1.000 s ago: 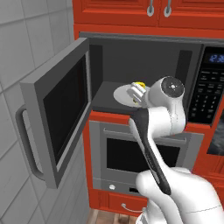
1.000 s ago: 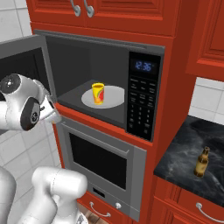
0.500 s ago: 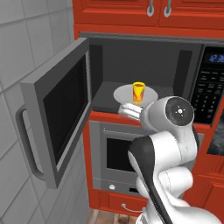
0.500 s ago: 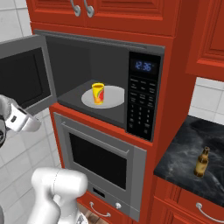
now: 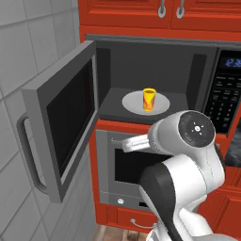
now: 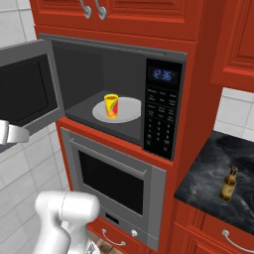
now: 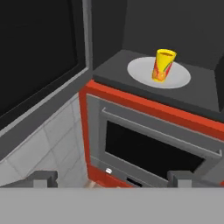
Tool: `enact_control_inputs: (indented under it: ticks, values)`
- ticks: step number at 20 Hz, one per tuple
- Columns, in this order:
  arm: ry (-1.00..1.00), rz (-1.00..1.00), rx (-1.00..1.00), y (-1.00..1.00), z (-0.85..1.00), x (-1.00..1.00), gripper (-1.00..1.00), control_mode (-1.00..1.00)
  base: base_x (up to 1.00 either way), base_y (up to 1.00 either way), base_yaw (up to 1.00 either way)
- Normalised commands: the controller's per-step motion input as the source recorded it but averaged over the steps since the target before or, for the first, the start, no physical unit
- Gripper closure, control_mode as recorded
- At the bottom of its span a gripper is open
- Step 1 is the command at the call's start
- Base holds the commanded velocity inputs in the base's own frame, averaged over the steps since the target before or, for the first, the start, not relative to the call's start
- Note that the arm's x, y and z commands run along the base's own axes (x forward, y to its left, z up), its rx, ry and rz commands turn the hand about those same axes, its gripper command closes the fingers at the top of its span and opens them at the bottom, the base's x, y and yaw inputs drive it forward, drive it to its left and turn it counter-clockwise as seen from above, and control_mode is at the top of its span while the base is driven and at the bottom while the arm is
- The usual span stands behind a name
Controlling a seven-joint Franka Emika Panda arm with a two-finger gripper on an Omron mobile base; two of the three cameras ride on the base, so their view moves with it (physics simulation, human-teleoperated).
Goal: Place the microwavable item in the microwave. Then, close the microwave door and press the start button.
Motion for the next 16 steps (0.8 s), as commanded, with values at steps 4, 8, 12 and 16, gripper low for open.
enact_control_inputs:
  ticks: [4, 8, 12, 16]
  values:
    - [0.03, 0.00, 0.00, 0.00, -0.05, 0.00, -1.00, -1.00, 0.00, 0.00, 0.00]
    - [-0.15, 0.16, -0.14, 0.06, 0.39, -0.69, -1.00, -1.00, 0.00, 0.00, 0.00]
    - [-0.09, 0.34, -0.33, 0.26, 0.52, -1.00, -1.00, -1.00, 0.00, 0.00, 0.00]
    - [-0.09, 0.42, -0.39, 0.43, 0.48, -1.00, -1.00, -1.00, 0.00, 0.00, 0.00]
